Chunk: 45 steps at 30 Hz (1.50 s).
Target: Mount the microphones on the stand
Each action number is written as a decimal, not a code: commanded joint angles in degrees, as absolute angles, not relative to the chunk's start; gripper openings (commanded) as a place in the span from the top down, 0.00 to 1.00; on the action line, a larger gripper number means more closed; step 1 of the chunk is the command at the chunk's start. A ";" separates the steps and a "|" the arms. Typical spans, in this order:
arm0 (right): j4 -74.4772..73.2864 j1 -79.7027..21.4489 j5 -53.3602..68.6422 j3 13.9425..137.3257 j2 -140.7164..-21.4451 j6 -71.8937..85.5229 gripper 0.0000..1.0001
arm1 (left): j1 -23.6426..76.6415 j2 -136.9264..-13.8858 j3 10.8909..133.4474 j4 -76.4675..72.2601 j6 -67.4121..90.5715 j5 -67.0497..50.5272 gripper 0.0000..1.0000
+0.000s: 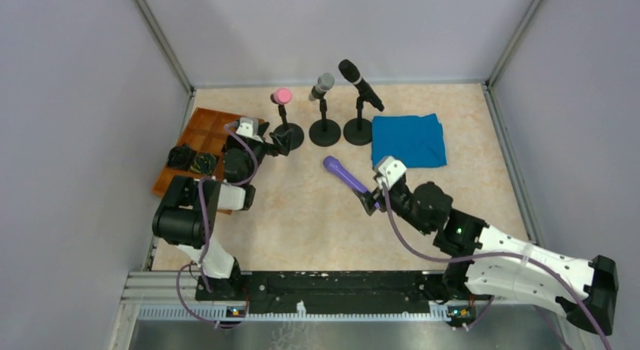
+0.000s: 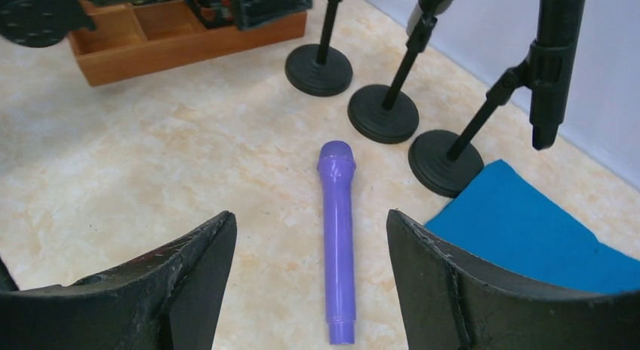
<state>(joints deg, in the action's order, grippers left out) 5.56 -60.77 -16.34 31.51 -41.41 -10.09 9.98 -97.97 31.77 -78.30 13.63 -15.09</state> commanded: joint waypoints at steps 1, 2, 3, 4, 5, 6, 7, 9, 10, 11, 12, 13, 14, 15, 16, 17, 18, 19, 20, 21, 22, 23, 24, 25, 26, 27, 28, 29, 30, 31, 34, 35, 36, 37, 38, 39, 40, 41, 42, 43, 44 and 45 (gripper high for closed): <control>-4.75 -54.13 -16.82 40.53 -48.87 -1.13 0.28 | 10.90 -87.58 27.75 -72.39 17.29 -14.53 0.01; -6.22 -51.10 -12.56 42.22 -50.22 1.61 0.28 | 11.27 -85.20 26.86 -69.18 17.66 -14.24 0.02; -7.42 -48.34 -9.38 43.14 -51.33 3.86 0.28 | 11.64 -82.42 25.58 -66.56 18.05 -13.82 0.01; -8.11 -45.28 -6.56 43.83 -52.20 5.98 0.28 | 11.97 -79.65 24.38 -64.35 18.52 -13.41 0.01; -8.51 -42.56 -4.01 44.26 -52.72 7.88 0.28 | 12.11 -76.86 23.06 -61.73 19.51 -13.20 0.01; -8.79 -40.08 -2.01 44.56 -53.00 9.71 0.28 | 12.19 -73.58 21.86 -59.09 20.65 -12.81 0.01; -8.89 -37.55 -0.51 44.59 -52.95 11.71 0.28 | 12.28 -70.50 20.86 -54.53 21.69 -12.36 0.01; -8.60 -31.36 3.23 44.13 -51.98 15.92 0.28 | 12.39 -63.38 19.93 -45.20 23.40 -11.41 0.01; -8.33 -28.47 5.13 43.56 -51.05 18.09 0.28 | 12.39 -60.09 20.12 -39.51 23.75 -11.11 0.01; -8.09 -25.91 6.79 42.92 -49.89 19.92 0.28 | 12.39 -56.66 20.46 -34.22 24.27 -10.63 0.01; -8.41 -23.33 8.09 42.34 -48.79 21.32 0.28 | 12.39 -53.81 20.62 -29.89 24.94 -9.97 0.01; -9.11 -21.24 8.51 42.09 -47.38 22.04 0.28 | 12.39 -50.81 20.76 -25.98 25.44 -9.53 0.01; -10.23 -19.77 8.06 41.88 -45.97 22.17 0.28 | 12.44 -48.22 21.10 -22.29 25.81 -8.96 0.01; -11.23 -18.81 6.75 41.76 -44.35 21.84 0.28 | 12.44 -45.84 21.61 -18.33 26.20 -8.34 0.01; -12.35 -18.40 4.87 41.75 -41.99 20.91 0.28 | 12.40 -42.86 22.44 -14.40 26.43 -7.78 0.01; -13.18 -18.30 3.00 41.70 -40.15 19.94 0.28 | 12.44 -40.90 23.21 -10.84 26.39 -7.21 0.01; -13.86 -18.28 1.49 41.66 -38.35 19.08 0.27 | 12.40 -39.11 23.99 -7.51 26.30 -6.67 0.01; -14.36 -18.28 -0.48 41.64 -36.53 18.52 0.27 | 12.39 -37.27 24.75 -4.61 25.91 -6.25 0.01; -14.70 -18.30 -2.08 41.54 -34.94 17.82 0.27 | 12.39 -35.73 25.51 -1.88 25.39 -5.57 0.01; -14.91 -18.31 -3.56 41.30 -33.22 17.38 0.27 | 12.39 -34.05 26.16 0.38 24.50 -4.96 0.01; -14.85 -18.28 -5.03 40.80 -31.62 16.98 0.27 | 12.39 -32.61 26.65 2.37 23.58 -4.25 0.01; -14.55 -18.28 -6.67 40.09 -30.02 16.54 0.27 | 12.39 -31.39 27.07 3.71 22.73 -3.37 0.01; -14.01 -18.28 -8.37 39.09 -28.40 16.12 0.27 | 12.39 -30.15 27.33 4.66 21.82 -2.62 0.01; -13.52 -18.25 -10.09 37.86 -26.99 15.80 0.28 | 12.39 -29.22 27.53 5.09 20.95 -1.76 0.01; -12.84 -18.28 -11.97 36.68 -25.58 15.74 0.28 | 12.39 -28.28 27.93 5.84 20.44 -0.99 0.01; -12.47 -18.28 -13.54 35.38 -24.36 15.92 0.28 | 12.39 -27.42 28.36 6.21 20.14 -0.66 0.01; -12.37 -18.29 -15.21 34.36 -23.36 16.17 0.28 | 12.39 -26.78 28.60 5.82 19.46 -0.70 0.01; -12.55 -18.28 -16.47 33.53 -22.66 16.39 0.28 | 12.39 -26.34 28.85 5.64 19.05 -0.59 0.01; -12.92 -18.28 -17.09 33.01 -22.27 16.21 0.28 | 12.39 -26.17 29.17 5.45 18.99 -0.48 0.01; -13.45 -18.29 -17.58 32.75 -22.16 15.80 0.26 | 12.39 -26.11 29.29 4.87 18.75 -0.79 0.01; -14.66 -18.28 -18.96 32.35 -22.41 15.57 0.15 | 12.39 -27.23 28.59 2.14 18.06 -1.24 0.01; -14.60 -18.29 -19.31 32.12 -22.30 15.51 0.12 | 12.39 -28.26 28.69 1.89 18.02 -1.23 0.01; -14.59 -18.29 -19.71 31.96 -22.16 15.43 0.07 | 12.39 -29.09 29.04 1.85 18.14 -1.23 0.01; -14.55 -18.28 -20.10 31.87 -22.08 15.12 0.03 | 12.39 -29.88 29.46 2.03 18.23 -1.31 0.01; -14.46 -18.28 -20.58 31.63 -21.88 14.70 0.01 | 12.39 -30.38 29.90 2.57 18.66 -1.38 0.01; -14.23 -18.29 -21.07 31.38 -21.74 14.39 0.01 | 12.39 -30.91 30.25 2.94 19.25 -1.46 0.01; -13.97 -18.29 -21.39 31.04 -21.50 14.09 0.01 | 12.39 -31.08 30.43 3.10 19.52 -1.75 0.01; -13.78 -18.28 -21.59 30.77 -21.32 13.84 0.01 | 12.39 -31.05 30.37 2.97 19.67 -1.85 0.01; -13.64 -18.33 -21.84 30.61 -21.16 13.57 0.01 | 12.39 -30.94 30.17 2.73 19.76 -1.66 0.01; -13.63 -18.31 -21.88 30.47 -20.95 13.22 0.01 | 12.39 -30.72 29.94 2.39 19.70 -1.38 0.01; -13.62 -18.30 -21.92 30.37 -20.59 12.88 0.01 | 12.39 -30.34 29.64 1.99 19.62 -1.32 0.01; -13.51 -18.28 -22.03 30.14 -20.34 12.49 0.01 | 12.39 -29.99 29.42 1.57 19.42 -1.32 0.01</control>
